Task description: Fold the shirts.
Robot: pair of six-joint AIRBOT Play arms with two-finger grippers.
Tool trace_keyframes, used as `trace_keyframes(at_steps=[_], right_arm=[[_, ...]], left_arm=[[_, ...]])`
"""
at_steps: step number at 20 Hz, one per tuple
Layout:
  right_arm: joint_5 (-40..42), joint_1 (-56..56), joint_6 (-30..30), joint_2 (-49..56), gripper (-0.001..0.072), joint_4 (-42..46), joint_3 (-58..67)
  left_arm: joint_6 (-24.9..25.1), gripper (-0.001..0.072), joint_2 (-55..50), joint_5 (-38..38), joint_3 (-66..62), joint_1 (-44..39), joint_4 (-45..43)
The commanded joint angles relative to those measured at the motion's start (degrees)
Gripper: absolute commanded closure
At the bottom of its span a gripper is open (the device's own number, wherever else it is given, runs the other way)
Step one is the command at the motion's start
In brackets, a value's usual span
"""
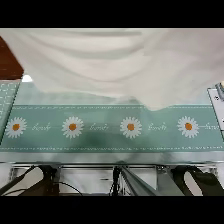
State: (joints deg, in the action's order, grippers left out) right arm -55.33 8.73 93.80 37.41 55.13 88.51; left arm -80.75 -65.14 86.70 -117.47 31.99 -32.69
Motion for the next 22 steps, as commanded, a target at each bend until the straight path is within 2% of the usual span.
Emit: trace_keyframes(at_steps=[1,4,7,10,12,14,16,19,21,22], right_arm=[[-5.55,0.50,0.07,-0.79,0.0695,4.20,13.14],[-10.10,0.48,3.67,-0.79,0.0694,11.17,23.96],[-16.06,0.48,4.83,-0.81,0.0695,19.04,32.13],[-22.71,0.46,5.31,-0.79,0.0695,21.27,35.32],[-31.43,0.46,4.92,-0.22,0.0695,21.73,35.28],[-40.54,0.46,1.29,1.75,0.0695,24.30,35.28],[-49.33,0.46,-4.37,5.46,0.0694,28.15,35.10],[-50.16,0.46,-6.49,9.73,0.0695,28.74,25.77],[-48.37,0.44,-8.07,12.02,0.0695,27.02,16.00],[-45.59,0.44,-8.07,13.18,0.0694,26.97,11.54]], left_arm=[[2.03,0.0690,13.99,-8.85,-0.04,3.76,4.17],[1.99,0.0689,23.76,-9.70,-0.04,5.25,2.62],[0.31,0.0689,30.86,-9.29,-0.04,3.48,-8.55],[-4.44,0.0689,34.12,-7.17,-0.04,-3.54,-17.40],[-9.11,0.0689,33.90,0.33,0.00,-9.18,-23.61],[-8.74,0.0690,33.14,8.83,1.38,-12.50,-31.43],[-5.27,0.0689,32.81,15.98,7.15,-12.79,-36.65],[-2.64,0.0690,33.05,17.79,22.95,-12.26,-35.89],[-2.62,0.0689,32.94,14.03,32.44,-12.26,-32.96],[-2.64,0.0690,32.92,9.70,36.72,-12.26,-31.23]])
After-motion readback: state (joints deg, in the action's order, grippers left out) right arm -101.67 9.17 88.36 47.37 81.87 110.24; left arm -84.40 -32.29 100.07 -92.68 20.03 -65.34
